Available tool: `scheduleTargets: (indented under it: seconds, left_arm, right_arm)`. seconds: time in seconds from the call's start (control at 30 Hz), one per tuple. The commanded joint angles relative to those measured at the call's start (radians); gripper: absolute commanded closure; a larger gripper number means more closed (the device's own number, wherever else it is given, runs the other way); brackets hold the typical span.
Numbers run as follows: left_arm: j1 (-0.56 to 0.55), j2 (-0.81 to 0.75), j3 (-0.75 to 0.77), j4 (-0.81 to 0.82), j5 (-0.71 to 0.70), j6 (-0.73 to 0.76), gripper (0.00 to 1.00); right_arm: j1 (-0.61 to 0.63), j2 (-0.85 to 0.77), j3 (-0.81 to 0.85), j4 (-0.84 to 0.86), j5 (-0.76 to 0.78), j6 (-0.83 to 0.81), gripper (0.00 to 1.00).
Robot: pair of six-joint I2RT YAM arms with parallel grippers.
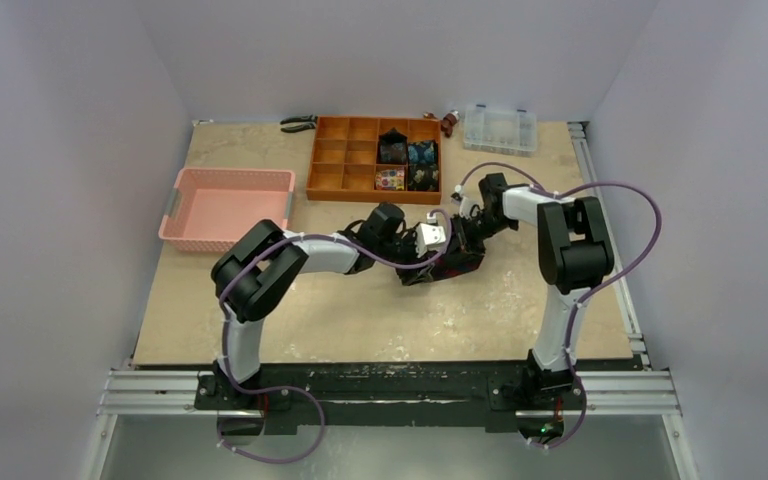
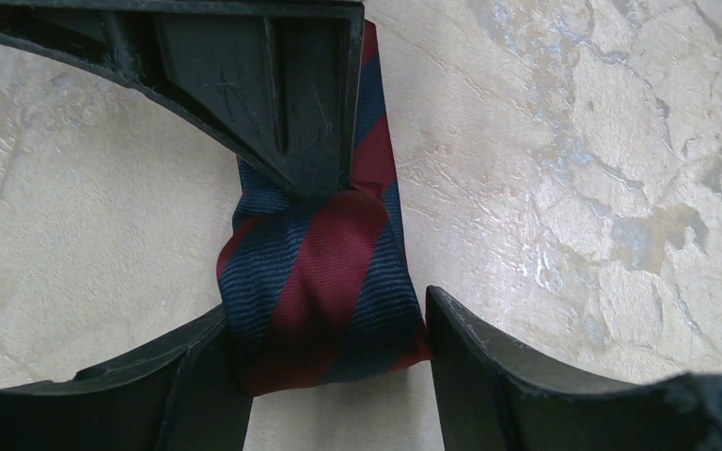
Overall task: Roll the ties
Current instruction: Roll the tie at the center of the board.
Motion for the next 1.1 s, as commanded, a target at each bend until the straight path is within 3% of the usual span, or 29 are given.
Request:
scheduleTargets:
  seconds: [0.0,0.1,0.23,0.3,0.63,0.9,0.97,1.07]
  left_arm:
    - [0.011,0.033,0.040,0.008,0.058,-0.057,0.39]
    - [0.021,0.019,0.012,0.096,0.054,-0.109,0.38]
    - [0.070,-0.031,-0.115,0.327,-0.007,-0.327,0.36]
    - [0.090,-0.050,-0.176,0.413,-0.010,-0.374,0.29]
    - [0.043,-0.014,-0.243,0.599,-0.008,-0.389,0.28]
    - [-0.003,0.039,-0.132,0.524,-0.093,-0.299,0.26]
    - [-0.010,0.051,-0.111,0.473,-0.101,-0.224,0.34]
    - [-0.026,0.052,-0.109,0.388,-0.125,-0.131,0.54]
  right_arm:
    - [-0.001,0.062,0.047,0.033,0.275,-0.034,1.00]
    - [0.018,0.084,0.060,0.031,0.316,-0.046,1.00]
    - [0.059,0.075,0.057,0.023,0.373,-0.066,1.00]
    - [0.068,0.063,0.049,0.016,0.403,-0.072,1.00]
    - [0.100,-0.032,0.014,0.024,0.382,-0.100,1.00]
    - [0.119,-0.029,0.019,0.028,0.381,-0.105,1.00]
    - [0.119,-0.032,0.028,0.019,0.374,-0.106,1.00]
    - [0.119,-0.046,0.065,-0.026,0.343,-0.110,1.00]
